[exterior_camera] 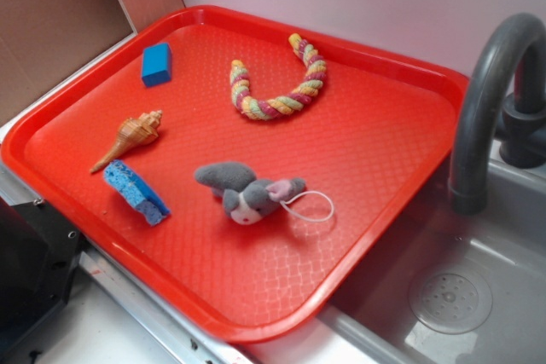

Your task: Grab the blue block.

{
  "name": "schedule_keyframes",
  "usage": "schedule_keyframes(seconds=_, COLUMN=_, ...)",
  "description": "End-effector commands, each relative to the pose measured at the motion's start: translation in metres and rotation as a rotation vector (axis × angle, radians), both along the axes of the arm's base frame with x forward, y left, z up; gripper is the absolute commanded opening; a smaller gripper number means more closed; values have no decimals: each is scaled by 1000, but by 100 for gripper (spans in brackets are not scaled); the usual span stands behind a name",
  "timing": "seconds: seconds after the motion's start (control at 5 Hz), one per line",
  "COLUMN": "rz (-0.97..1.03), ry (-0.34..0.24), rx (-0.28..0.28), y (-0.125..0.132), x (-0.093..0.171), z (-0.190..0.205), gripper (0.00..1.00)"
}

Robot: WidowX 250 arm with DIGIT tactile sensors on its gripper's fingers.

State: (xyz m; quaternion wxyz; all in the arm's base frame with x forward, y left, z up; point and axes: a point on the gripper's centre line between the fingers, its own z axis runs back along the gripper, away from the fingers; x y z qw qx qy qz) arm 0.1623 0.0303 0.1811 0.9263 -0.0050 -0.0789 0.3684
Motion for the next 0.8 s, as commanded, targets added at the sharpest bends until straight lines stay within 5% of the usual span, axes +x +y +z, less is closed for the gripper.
schedule_keyframes(seconds=0.0, rz=315, ry=-119, rx=103, y=41, x=42, z=-34, gripper=100)
schedule_keyframes(seconds=0.6, rz=405, ry=-180, rx=175, y=80, x=74, z=-88, gripper=100)
